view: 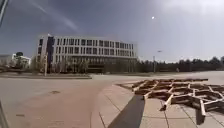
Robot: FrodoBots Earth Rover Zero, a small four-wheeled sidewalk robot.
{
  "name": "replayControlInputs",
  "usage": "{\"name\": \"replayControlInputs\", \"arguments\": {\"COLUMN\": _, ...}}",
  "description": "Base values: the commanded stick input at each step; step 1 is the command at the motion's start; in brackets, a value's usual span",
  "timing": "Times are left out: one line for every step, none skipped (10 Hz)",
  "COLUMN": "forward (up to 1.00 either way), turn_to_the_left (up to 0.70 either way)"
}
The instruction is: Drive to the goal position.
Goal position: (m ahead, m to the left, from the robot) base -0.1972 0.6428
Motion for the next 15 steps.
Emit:
{"name": "replayControlInputs", "arguments": {"forward": 0.05, "turn_to_the_left": 0.00}}
{"name": "replayControlInputs", "arguments": {"forward": 0.05, "turn_to_the_left": 0.00}}
{"name": "replayControlInputs", "arguments": {"forward": 0.05, "turn_to_the_left": 0.00}}
{"name": "replayControlInputs", "arguments": {"forward": 0.05, "turn_to_the_left": 0.00}}
{"name": "replayControlInputs", "arguments": {"forward": 0.05, "turn_to_the_left": 0.00}}
{"name": "replayControlInputs", "arguments": {"forward": 0.05, "turn_to_the_left": 0.00}}
{"name": "replayControlInputs", "arguments": {"forward": 0.05, "turn_to_the_left": 0.00}}
{"name": "replayControlInputs", "arguments": {"forward": 0.05, "turn_to_the_left": 0.00}}
{"name": "replayControlInputs", "arguments": {"forward": 0.05, "turn_to_the_left": 0.00}}
{"name": "replayControlInputs", "arguments": {"forward": 0.05, "turn_to_the_left": 0.00}}
{"name": "replayControlInputs", "arguments": {"forward": 0.05, "turn_to_the_left": 0.00}}
{"name": "replayControlInputs", "arguments": {"forward": 0.05, "turn_to_the_left": 0.00}}
{"name": "replayControlInputs", "arguments": {"forward": 0.05, "turn_to_the_left": 0.00}}
{"name": "replayControlInputs", "arguments": {"forward": 0.05, "turn_to_the_left": 0.00}}
{"name": "replayControlInputs", "arguments": {"forward": 0.05, "turn_to_the_left": 0.00}}
